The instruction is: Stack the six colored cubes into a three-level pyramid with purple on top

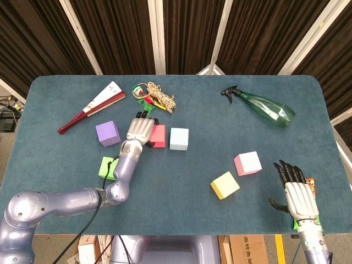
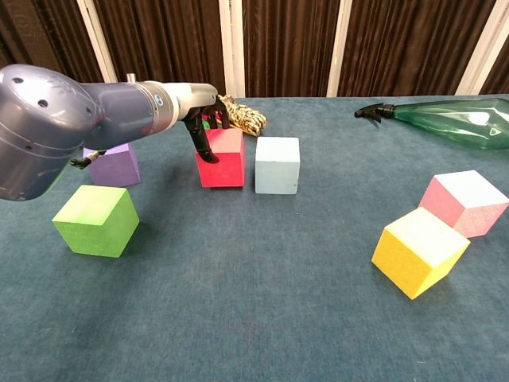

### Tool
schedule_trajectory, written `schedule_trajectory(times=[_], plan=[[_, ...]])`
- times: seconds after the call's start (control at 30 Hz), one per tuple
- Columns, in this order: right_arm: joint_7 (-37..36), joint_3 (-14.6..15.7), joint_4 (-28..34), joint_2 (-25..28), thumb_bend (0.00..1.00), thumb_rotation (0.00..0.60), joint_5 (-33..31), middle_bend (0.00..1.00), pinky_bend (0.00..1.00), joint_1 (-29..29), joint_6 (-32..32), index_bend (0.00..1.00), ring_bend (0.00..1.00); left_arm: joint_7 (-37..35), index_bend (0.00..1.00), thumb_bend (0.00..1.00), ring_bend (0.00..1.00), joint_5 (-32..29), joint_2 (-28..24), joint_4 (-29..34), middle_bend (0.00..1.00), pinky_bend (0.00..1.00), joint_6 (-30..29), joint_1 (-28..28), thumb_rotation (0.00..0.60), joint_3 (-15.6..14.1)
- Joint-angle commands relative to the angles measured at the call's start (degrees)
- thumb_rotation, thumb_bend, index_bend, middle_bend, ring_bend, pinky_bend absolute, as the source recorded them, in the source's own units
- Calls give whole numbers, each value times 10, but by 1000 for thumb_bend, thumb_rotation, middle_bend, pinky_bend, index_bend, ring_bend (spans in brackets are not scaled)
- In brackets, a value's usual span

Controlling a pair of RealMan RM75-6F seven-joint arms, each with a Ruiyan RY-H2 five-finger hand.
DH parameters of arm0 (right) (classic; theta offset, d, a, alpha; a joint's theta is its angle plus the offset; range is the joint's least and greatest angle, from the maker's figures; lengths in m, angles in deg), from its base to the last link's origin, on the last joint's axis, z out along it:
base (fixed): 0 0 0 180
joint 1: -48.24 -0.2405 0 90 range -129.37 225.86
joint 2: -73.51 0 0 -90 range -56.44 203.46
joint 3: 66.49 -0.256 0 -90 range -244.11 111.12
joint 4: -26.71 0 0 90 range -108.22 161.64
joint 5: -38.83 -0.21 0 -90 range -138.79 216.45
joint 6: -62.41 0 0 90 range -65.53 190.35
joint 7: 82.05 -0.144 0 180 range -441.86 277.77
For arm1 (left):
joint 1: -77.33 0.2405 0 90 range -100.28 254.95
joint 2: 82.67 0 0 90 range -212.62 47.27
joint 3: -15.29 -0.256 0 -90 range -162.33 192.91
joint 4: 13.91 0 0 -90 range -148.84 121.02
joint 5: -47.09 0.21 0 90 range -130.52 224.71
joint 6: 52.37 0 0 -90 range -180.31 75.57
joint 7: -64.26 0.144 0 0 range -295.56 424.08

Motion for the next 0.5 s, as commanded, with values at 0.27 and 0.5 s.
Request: schedule_trajectory(times=[0.27, 0.5], plan=[[-4, -1, -1, 2, 250, 600, -2, 30, 47, 0, 0, 59, 16, -10, 302, 351, 0, 7, 14, -15, 323, 0, 4, -1, 600, 5], [-6, -2, 2, 4, 250, 600, -5, 30, 46, 1, -1, 58, 16, -4, 286, 347, 0, 3, 16, -12, 311, 0, -1, -5, 600, 10]])
